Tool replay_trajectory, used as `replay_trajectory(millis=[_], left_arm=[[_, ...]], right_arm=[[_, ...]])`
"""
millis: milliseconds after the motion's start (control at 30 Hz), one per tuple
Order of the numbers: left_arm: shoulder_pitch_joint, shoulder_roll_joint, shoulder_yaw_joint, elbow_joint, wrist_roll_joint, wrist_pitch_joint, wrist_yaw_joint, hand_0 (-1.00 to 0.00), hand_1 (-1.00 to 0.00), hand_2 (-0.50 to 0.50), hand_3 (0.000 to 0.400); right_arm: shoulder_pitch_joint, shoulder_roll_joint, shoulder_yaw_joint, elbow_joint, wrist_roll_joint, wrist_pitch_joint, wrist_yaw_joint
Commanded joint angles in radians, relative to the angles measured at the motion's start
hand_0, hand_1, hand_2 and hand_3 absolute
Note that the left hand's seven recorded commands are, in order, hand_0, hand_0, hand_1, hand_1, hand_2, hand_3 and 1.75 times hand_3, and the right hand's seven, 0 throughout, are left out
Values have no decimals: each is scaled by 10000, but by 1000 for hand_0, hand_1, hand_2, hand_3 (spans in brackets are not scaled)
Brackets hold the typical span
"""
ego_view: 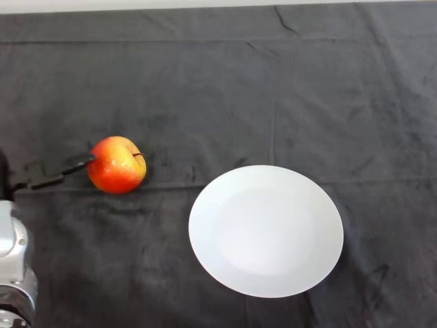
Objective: Move the apple to the plate
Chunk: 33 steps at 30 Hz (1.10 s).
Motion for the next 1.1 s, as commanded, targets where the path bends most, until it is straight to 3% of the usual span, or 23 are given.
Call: replay_trajectory(millis=[33, 333, 733, 1100], left_arm=[[125, -66, -310, -532, 239, -279, -107, 0, 0, 0, 0], [289, -5, -964, -327, 923, -379, -423, 0, 0, 0, 0], [527, -64, -2081, 118, 2385, -92, 117, 0, 0, 0, 0], [302, 437, -2890, 479, 3484, 924, 260, 0, 0, 0, 0]], right_arm=[[333, -184, -52, 79, 77, -70, 14], [336, -181, -51, 71, 78, -70, 10], [338, -180, -51, 66, 80, -68, 8], [338, -180, -51, 66, 82, -67, 6]])
